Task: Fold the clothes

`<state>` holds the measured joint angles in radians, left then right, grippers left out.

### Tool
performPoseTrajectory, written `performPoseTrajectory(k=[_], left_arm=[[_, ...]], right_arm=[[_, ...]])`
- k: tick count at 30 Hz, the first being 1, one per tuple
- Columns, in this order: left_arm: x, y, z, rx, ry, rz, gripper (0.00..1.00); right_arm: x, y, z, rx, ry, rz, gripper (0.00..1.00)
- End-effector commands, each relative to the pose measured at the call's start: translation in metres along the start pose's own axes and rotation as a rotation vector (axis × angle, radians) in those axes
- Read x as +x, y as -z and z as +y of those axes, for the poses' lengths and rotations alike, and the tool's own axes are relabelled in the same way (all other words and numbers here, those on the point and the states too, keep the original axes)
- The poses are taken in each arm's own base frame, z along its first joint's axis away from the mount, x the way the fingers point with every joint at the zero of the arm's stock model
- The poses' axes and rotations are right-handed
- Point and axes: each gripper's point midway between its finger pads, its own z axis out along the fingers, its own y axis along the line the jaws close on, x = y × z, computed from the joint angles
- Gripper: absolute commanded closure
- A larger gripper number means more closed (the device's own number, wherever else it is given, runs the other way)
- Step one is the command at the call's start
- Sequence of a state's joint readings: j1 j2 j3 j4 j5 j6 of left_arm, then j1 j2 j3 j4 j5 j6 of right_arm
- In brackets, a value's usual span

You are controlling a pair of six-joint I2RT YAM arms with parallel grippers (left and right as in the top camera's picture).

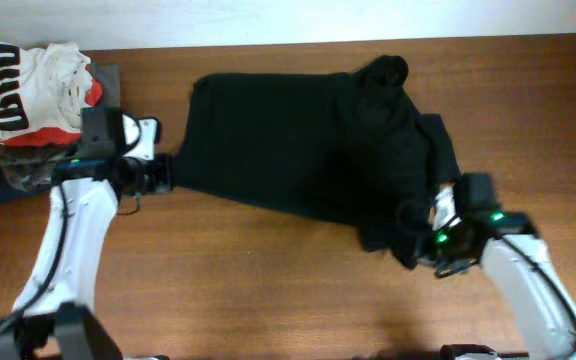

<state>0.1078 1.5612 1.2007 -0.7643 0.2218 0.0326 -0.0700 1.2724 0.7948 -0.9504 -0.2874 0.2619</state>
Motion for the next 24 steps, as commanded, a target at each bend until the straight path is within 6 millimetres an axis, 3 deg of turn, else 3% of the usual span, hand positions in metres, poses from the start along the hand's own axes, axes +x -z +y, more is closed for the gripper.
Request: performPoseTrajectory(k=[1, 3, 6, 16, 18, 24], left_arm=[[-0.017, 0.035, 0.017, -0.076, 0.024, -0.09, 0.99], [-0.013, 0.043, 0.021, -0.083, 0.037, -0.089, 0.99], [-0.006, 0.044, 0.021, -0.085, 0.023, -0.064, 0.99], [0.01, 0.044, 0.02, -0.085, 0.036, -0.001, 0.99], [0.01, 0.045, 0.019, -0.084, 0.035, -0.003, 0.99], [-0.01, 0.045, 0.018, -0.086, 0.01, -0.084, 0.99]], right_arm=[[-0.016, 0.038, 0.002, 0.008, 0.076, -0.049, 0.96], [-0.011, 0.057, 0.004, 0.015, 0.093, -0.021, 0.96], [-0.006, 0.066, 0.004, 0.023, 0.088, 0.002, 0.96], [0.013, 0.071, 0.002, 0.032, 0.069, 0.066, 0.96], [0.006, 0.073, 0.004, 0.026, 0.081, 0.025, 0.96], [-0.049, 0.077, 0.017, -0.007, 0.154, -0.197, 0.96]])
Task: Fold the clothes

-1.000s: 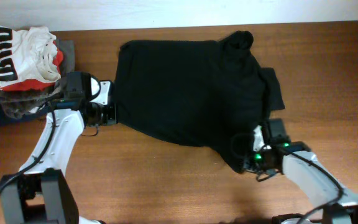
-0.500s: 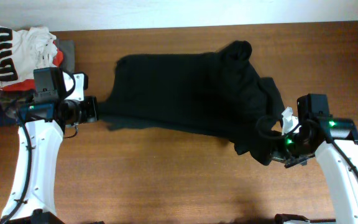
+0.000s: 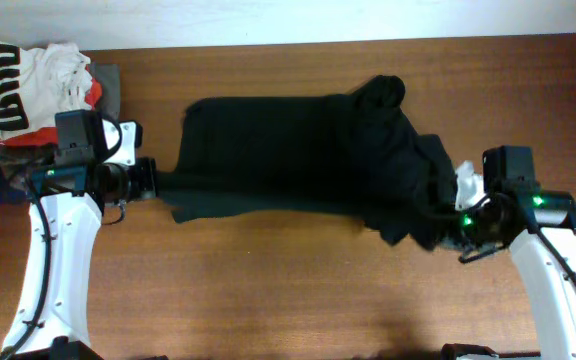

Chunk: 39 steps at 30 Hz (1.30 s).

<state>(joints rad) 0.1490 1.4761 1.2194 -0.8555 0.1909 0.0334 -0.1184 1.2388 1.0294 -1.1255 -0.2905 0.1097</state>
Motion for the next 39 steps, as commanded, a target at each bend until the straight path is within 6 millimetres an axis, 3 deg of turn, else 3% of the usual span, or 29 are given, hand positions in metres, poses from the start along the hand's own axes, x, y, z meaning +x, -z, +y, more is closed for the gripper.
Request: performPoseTrajectory(k=[1, 8, 15, 24, 32, 39], left_arm=[[-0.018, 0.011, 0.004, -0.035, -0.025, -0.079, 0.99], [-0.032, 0.009, 0.003, -0.034, -0.041, -0.133, 0.99], [-0.04, -0.009, 0.006, -0.034, -0.041, -0.136, 0.99], [-0.05, -0.039, 0.012, -0.034, -0.041, -0.136, 0.99], [-0.048, -0.04, 0.012, -0.031, -0.039, -0.128, 0.99], [-0.035, -0.042, 0.011, -0.024, -0.03, -0.073, 0.99]], right_arm=[[-0.031, 0.009, -0.001, 0.009, 0.033, -0.129, 0.96], [-0.072, -0.009, -0.002, -0.001, 0.057, -0.211, 0.96], [-0.095, -0.032, -0.007, -0.002, 0.062, -0.227, 0.96], [-0.114, -0.032, -0.005, -0.007, 0.082, -0.296, 0.96], [-0.099, -0.022, 0.011, -0.086, 0.068, -0.234, 0.96], [-0.054, 0.001, 0.005, -0.019, 0.001, -0.041, 0.96]])
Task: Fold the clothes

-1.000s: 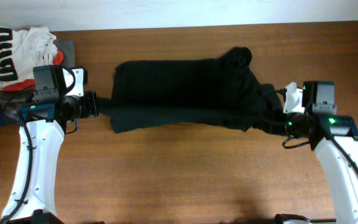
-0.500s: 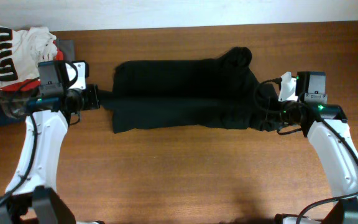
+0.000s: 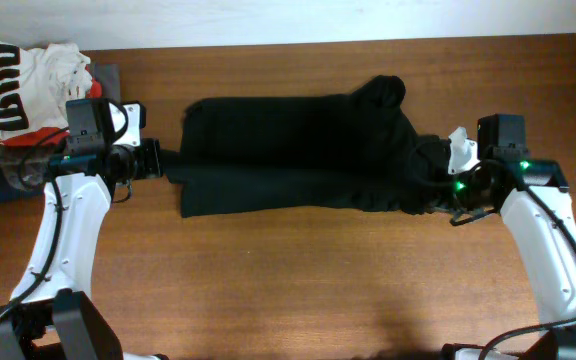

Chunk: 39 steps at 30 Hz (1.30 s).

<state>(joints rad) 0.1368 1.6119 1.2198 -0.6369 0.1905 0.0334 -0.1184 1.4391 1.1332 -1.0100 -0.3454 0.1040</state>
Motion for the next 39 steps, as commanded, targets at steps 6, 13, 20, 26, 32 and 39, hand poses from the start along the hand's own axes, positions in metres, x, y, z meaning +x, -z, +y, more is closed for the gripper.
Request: performPoseTrajectory(k=[6, 13, 20, 26, 32, 39], left_arm=[[0.014, 0.008, 0.005, -0.024, 0.004, 0.058, 0.99], [0.009, 0.053, -0.004, -0.028, -0.02, -0.01, 0.99], [-0.023, 0.105, -0.012, -0.045, -0.057, -0.22, 0.99], [-0.019, 0.111, -0.013, -0.045, -0.056, -0.214, 0.99], [-0.005, 0.108, -0.013, -0.042, -0.046, -0.156, 0.99], [-0.001, 0.101, -0.01, -0.054, -0.059, -0.129, 0.99]], right_arm=[[0.022, 0.044, -0.002, 0.077, -0.02, 0.045, 0.96], [0.034, 0.079, 0.009, 0.073, 0.011, -0.047, 0.96], [0.023, 0.108, 0.004, 0.152, 0.059, -0.203, 0.96], [0.032, 0.102, 0.0, 0.161, 0.043, -0.146, 0.96], [0.05, 0.091, -0.006, 0.171, 0.011, -0.026, 0.96], [0.044, 0.079, -0.009, 0.175, 0.004, 0.006, 0.96]])
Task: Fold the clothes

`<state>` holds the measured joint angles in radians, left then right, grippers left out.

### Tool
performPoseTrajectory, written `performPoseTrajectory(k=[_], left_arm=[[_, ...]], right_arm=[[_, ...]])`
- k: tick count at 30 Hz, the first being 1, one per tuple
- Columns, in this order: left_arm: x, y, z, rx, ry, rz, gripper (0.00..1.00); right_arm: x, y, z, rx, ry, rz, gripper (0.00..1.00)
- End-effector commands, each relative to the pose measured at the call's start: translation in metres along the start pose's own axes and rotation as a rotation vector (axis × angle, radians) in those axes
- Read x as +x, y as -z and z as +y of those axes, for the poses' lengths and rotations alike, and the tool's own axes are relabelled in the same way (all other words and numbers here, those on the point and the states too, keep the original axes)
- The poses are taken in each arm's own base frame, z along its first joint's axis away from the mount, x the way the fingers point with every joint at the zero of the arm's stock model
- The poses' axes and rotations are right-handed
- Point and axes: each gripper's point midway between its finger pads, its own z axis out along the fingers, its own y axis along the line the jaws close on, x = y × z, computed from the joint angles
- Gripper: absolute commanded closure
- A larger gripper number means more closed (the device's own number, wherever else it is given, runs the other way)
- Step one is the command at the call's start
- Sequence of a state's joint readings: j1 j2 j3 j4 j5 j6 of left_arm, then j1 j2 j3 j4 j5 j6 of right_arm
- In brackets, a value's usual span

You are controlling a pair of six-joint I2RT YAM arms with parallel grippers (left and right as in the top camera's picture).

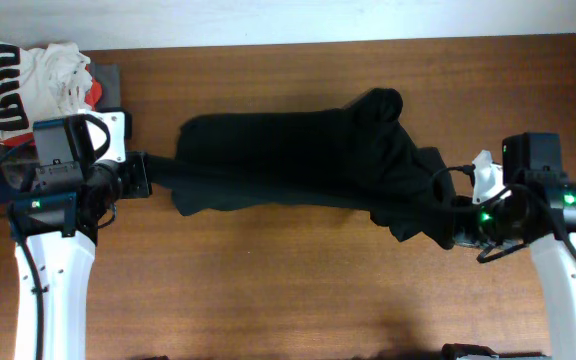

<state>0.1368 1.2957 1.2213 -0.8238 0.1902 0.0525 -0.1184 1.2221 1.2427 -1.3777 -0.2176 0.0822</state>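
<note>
A black garment (298, 160) is stretched sideways across the middle of the wooden table (288, 290), sagging and bunched toward its right end. My left gripper (148, 172) is shut on the garment's left edge. My right gripper (450, 222) is shut on the bunched right end; its fingertips are buried in the cloth. Both arms look raised toward the camera, and the cloth looks taut between them.
A pile of other clothes (38, 85), white with black and red print, lies on a dark folded piece at the back left corner. The table's far edge meets a white wall (288, 18).
Both arms appear larger and nearer the camera. The right gripper has shifted toward the front with its end of the cloth. The garment is narrower and more drawn out, its right end hanging lower.
At first the garment lay spread and slanted, a gripper at each end. Then both grippers had it pulled out sideways. Then it lay as a neater horizontal band on the table. Now it is stretched between both raised grippers.
</note>
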Motion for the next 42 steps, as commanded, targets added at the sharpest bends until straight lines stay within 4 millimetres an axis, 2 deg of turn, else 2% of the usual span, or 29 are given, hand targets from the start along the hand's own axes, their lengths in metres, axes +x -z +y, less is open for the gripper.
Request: performPoseTrajectory(k=[1, 10, 17, 22, 28, 34, 42], left_arm=[[-0.003, -0.006, 0.011, -0.046, -0.018, 0.007, 0.99], [0.018, -0.058, 0.02, -0.036, 0.007, 0.146, 0.99], [0.021, -0.093, 0.027, -0.034, 0.012, 0.174, 0.99], [0.021, -0.121, 0.021, -0.019, -0.01, 0.179, 0.99], [0.031, -0.154, 0.012, 0.002, -0.034, 0.215, 0.99], [0.04, -0.177, 0.004, 0.018, -0.06, 0.238, 0.99], [0.049, -0.188, 0.002, 0.023, -0.064, 0.264, 0.99]], right_arm=[[-0.014, -0.003, -0.01, 0.043, -0.008, -0.024, 0.96], [-0.041, -0.039, -0.015, 0.043, -0.013, 0.022, 0.96], [-0.053, -0.073, -0.022, 0.045, -0.009, 0.09, 0.96], [-0.063, -0.097, -0.023, 0.026, -0.014, 0.112, 0.96], [-0.07, -0.121, -0.027, 0.024, -0.02, 0.137, 0.96], [-0.084, -0.142, -0.031, 0.022, -0.016, 0.119, 0.96], [-0.081, -0.164, -0.036, 0.026, -0.026, 0.164, 0.96]])
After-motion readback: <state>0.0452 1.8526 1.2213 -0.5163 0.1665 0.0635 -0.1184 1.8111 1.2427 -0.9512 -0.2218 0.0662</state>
